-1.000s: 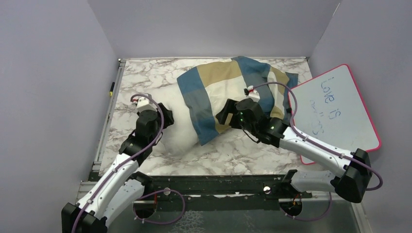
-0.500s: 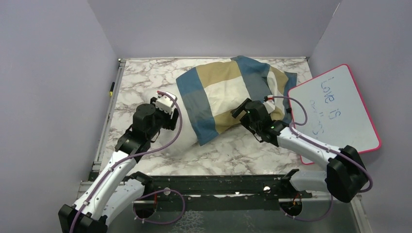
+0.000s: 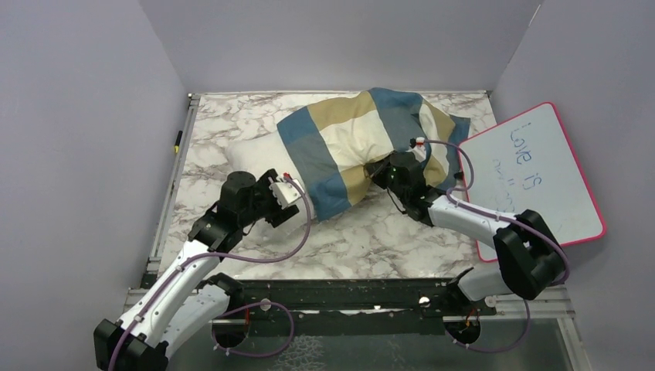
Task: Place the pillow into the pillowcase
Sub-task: Stuff the pillow into the pillowcase.
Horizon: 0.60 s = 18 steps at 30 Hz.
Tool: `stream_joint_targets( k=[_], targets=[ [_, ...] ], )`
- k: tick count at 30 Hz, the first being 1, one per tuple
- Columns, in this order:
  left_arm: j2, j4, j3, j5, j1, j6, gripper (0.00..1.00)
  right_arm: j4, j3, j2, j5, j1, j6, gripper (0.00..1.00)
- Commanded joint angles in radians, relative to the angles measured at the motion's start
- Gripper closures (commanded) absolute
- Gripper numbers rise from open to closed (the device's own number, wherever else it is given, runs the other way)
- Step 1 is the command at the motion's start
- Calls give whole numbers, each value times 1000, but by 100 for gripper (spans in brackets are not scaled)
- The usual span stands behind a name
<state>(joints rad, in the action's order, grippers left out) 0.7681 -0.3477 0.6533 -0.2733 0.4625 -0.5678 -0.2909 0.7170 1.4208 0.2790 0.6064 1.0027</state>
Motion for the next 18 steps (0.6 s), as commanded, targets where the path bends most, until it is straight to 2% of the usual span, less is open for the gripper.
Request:
stream_joint_targets(
  k=[1, 6, 9, 10, 11, 12, 13, 18],
  targets=[
    [33, -12, -36, -1, 49, -100, 26, -105, 24, -44, -17, -9, -68, 100],
    [71, 0, -49, 160, 141, -139, 28, 2, 80, -170, 5, -8, -164, 100],
    [80, 51, -56, 167, 181, -145, 40, 103, 147, -229, -11, -8, -230, 100],
    [84, 61, -46, 146, 184, -135, 52, 128, 166, -245, -25, -8, -256, 100],
    [85, 63, -31, 125, 186, -125, 78, 155, 185, -265, -34, -7, -279, 100],
    [81, 68, -16, 109, 188, -99, 98, 192, 208, -284, -41, -8, -303, 100],
    [74, 83, 2, 105, 190, -59, 100, 231, 231, -298, -44, -7, -323, 100],
    [-15, 181, 130, 82, 191, 266, 100, 520, 449, -334, -83, -8, -422, 100]
  ],
)
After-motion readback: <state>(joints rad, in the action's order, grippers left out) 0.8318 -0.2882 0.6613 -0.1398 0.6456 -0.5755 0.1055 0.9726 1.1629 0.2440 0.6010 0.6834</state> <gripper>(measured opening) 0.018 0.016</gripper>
